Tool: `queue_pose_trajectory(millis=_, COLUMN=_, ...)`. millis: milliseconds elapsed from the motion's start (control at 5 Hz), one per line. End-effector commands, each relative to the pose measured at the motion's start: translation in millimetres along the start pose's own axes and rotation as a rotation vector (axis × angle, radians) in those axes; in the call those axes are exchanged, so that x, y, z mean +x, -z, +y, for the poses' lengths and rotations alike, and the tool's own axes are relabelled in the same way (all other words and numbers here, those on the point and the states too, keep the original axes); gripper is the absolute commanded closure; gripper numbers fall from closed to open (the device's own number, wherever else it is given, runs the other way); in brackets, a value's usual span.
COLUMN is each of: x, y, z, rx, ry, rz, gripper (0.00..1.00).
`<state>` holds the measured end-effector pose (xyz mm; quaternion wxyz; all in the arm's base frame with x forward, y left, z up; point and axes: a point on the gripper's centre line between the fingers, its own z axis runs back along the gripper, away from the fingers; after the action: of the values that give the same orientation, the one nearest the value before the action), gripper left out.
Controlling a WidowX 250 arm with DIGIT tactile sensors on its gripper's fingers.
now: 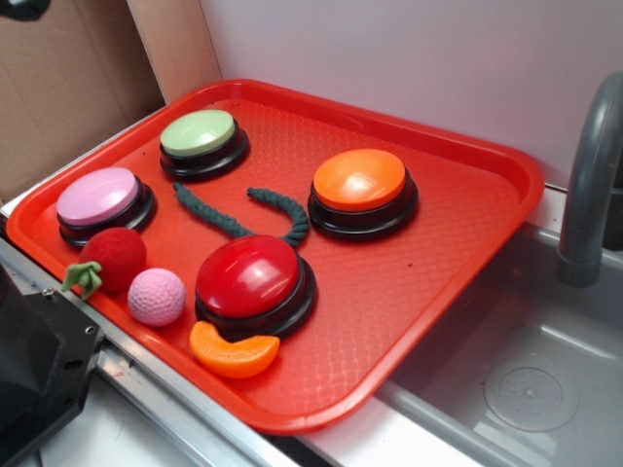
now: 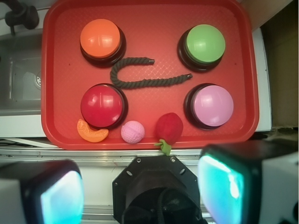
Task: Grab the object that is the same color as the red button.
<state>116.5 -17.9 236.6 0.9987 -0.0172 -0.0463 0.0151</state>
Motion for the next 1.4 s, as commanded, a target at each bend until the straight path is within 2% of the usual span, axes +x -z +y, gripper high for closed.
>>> queue_pose_trajectory(millis=0, x=0.0, y=0.0, z=0.0, rx=0.0, ry=0.0, rz=0.0, gripper=0.0)
queue_pose_trajectory(millis=200, x=2.2, y=12.7, z=3.0, rx=0.022, ry=0.006, rz=0.002, gripper=0.0)
queue_pose_trajectory(millis=400, x=2.4, y=35.6, z=16.8, rx=0.027, ry=-0.061, rz=-0.014, gripper=0.0)
queue_pose_trajectory(millis=800, x=-1.2, y=78.4, z=37.4, rx=0.025, ry=-0.15, rz=-0.065, gripper=0.0)
queue_pose_trajectory(millis=1200, x=-14.2, y=134.3, z=55.6, rx=0.035, ry=-0.306, rz=-0.033, gripper=0.0)
